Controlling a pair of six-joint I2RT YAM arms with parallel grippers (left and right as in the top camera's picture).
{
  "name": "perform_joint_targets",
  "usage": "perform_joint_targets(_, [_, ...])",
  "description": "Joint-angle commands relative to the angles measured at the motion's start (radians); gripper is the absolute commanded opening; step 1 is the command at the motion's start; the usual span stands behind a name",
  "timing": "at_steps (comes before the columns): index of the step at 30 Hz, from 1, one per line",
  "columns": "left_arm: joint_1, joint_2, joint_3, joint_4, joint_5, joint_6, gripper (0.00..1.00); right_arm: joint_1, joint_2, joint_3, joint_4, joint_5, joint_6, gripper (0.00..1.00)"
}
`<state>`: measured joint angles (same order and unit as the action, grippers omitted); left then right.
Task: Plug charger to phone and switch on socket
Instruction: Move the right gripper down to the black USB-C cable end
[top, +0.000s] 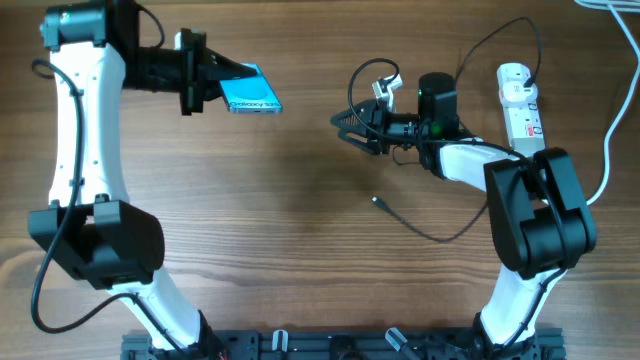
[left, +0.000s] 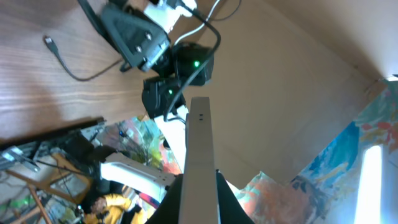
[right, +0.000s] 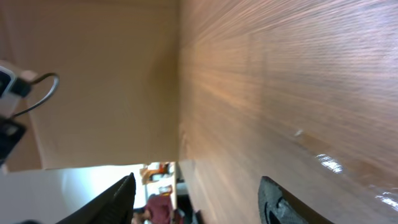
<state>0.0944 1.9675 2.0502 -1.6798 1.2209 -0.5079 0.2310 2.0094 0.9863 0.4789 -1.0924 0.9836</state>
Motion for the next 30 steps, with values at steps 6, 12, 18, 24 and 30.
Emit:
perform_joint_targets(6, [-0.106, 0.002, 0.001, 0.003, 0.066, -0.031, 0.04, 0.015, -0.001, 0.001, -0.249, 0.246, -0.358, 0.36])
perform_joint_targets(12, [-0.147, 0.002, 0.001, -0.005, 0.086, 0.011, 0.04, 0.010, -0.225, 0.016, -0.433, 0.439, -0.460, 0.22])
perform_joint_targets(18, [-0.258, 0.002, -0.004, -0.005, -0.029, 0.008, 0.04, 0.010, -0.689, 0.019, -1.032, 0.959, -0.591, 0.14])
perform_joint_targets(24, [-0.357, 0.002, -0.011, -0.005, -0.165, -0.025, 0.04, 0.010, -0.763, 0.019, -1.252, 1.085, -0.618, 0.13])
perform_joint_targets(30, [-0.370, 0.002, -0.257, 0.037, -0.171, 0.007, 0.04, 0.010, -0.752, 0.017, -1.240, 1.120, -0.643, 0.10])
